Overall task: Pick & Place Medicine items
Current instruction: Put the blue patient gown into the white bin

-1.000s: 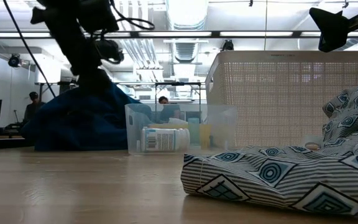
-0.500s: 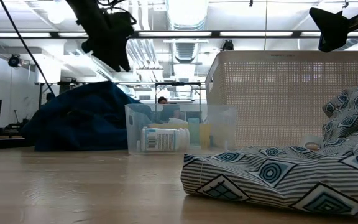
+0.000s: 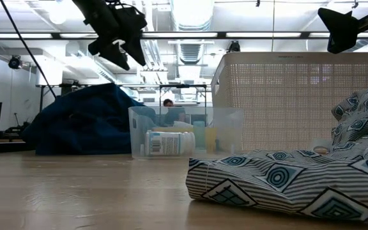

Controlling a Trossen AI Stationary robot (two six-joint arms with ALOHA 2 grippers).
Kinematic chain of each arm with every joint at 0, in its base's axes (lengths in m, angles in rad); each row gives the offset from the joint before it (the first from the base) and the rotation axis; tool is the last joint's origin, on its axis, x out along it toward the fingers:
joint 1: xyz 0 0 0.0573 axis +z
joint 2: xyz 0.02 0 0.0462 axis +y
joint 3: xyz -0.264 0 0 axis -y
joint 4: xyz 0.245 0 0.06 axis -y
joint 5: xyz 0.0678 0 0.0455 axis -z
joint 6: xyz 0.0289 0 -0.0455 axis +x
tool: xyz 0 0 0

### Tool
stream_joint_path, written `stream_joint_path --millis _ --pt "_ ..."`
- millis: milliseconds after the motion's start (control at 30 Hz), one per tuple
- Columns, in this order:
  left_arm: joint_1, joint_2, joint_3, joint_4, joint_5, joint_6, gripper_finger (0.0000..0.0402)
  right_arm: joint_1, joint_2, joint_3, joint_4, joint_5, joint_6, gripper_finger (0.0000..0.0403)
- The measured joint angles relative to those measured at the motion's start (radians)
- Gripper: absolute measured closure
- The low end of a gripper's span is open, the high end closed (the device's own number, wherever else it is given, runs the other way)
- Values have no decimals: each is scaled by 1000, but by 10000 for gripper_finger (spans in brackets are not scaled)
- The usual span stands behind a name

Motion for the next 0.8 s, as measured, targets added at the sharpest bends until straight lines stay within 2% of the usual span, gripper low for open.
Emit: stream_joint_path --millis 600,800 --pt "0 0 -16 -37 -5 22 54 0 0 0 0 0 0 23" --pt "0 0 -18 -97 -71 21 54 0 0 0 0 0 0 23"
